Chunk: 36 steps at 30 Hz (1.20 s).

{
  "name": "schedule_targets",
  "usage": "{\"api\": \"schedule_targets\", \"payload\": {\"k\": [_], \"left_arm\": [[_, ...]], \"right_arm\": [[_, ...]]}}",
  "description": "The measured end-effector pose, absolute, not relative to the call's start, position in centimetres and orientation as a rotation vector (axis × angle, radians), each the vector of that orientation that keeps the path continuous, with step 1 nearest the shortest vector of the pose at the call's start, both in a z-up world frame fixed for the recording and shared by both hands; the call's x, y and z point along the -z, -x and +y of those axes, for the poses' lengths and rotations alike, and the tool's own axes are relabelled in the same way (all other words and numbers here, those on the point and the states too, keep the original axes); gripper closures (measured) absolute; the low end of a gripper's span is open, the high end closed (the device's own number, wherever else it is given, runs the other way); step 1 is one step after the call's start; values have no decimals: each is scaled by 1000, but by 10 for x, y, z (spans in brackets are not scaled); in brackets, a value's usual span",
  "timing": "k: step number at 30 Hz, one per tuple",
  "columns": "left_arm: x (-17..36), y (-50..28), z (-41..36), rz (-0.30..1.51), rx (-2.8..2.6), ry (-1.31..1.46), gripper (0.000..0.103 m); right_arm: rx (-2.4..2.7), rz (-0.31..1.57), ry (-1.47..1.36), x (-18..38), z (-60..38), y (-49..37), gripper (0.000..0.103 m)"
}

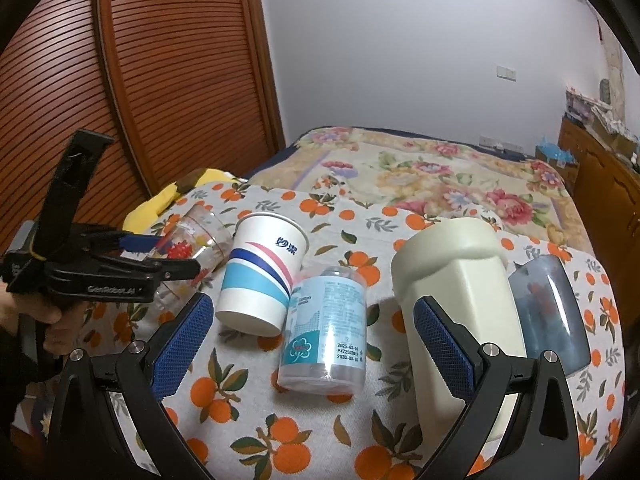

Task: Flip cup upright
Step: 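Move the left tool to the clear glass with red characters and close on it, then lift the glass off the bed with the left tool toward the right tool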

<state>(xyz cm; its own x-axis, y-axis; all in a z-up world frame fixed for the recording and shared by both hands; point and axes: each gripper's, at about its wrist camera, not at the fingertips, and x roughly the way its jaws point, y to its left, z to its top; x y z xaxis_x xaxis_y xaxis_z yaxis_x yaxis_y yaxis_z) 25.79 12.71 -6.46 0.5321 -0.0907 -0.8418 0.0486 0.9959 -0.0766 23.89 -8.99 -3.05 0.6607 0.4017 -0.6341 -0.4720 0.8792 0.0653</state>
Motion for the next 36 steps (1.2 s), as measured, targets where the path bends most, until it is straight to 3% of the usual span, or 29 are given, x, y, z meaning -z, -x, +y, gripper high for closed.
{"api": "schedule_targets", "payload": {"k": [7,20,36], "left_arm": [[77,-267,126,1062,78,22,43],[57,-216,114,969,75,35,45],[29,-120,15,879,281,39,45]], "right_arm": [[-504,686,109,28,-89,-234,1],[-459,639,105,11,-111,-207,1],[-331,584,67,0,-186,-126,1]]}}
